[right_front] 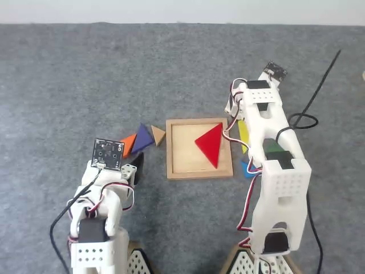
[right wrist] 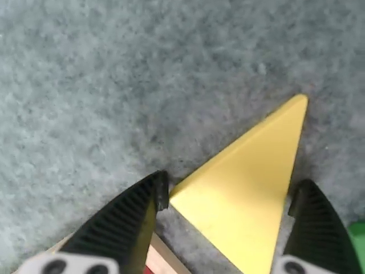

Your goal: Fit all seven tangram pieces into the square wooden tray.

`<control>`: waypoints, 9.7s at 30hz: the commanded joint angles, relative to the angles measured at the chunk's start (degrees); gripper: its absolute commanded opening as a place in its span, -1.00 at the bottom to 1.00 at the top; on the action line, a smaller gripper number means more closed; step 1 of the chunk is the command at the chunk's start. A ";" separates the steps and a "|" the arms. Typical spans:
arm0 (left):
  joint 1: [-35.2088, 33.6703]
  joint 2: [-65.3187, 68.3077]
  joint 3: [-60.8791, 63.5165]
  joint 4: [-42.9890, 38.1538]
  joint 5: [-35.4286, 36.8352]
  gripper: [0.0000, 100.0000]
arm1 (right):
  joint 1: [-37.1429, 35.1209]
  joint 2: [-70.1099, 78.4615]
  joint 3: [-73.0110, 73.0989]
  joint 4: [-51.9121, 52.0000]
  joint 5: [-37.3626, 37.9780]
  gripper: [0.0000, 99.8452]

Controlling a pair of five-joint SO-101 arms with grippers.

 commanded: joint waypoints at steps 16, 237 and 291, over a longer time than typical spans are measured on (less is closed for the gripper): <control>-0.35 0.62 -0.22 -0.53 -0.53 -0.50 | -0.04 0.13 -0.26 3.03 1.05 -0.71; -0.26 0.62 -0.22 -0.53 -0.53 -0.50 | -24.84 -35.21 40.70 -5.49 57.76 -0.71; -0.26 0.62 -0.22 -0.53 -0.53 -0.50 | -23.34 -12.18 11.08 -10.68 70.24 -0.71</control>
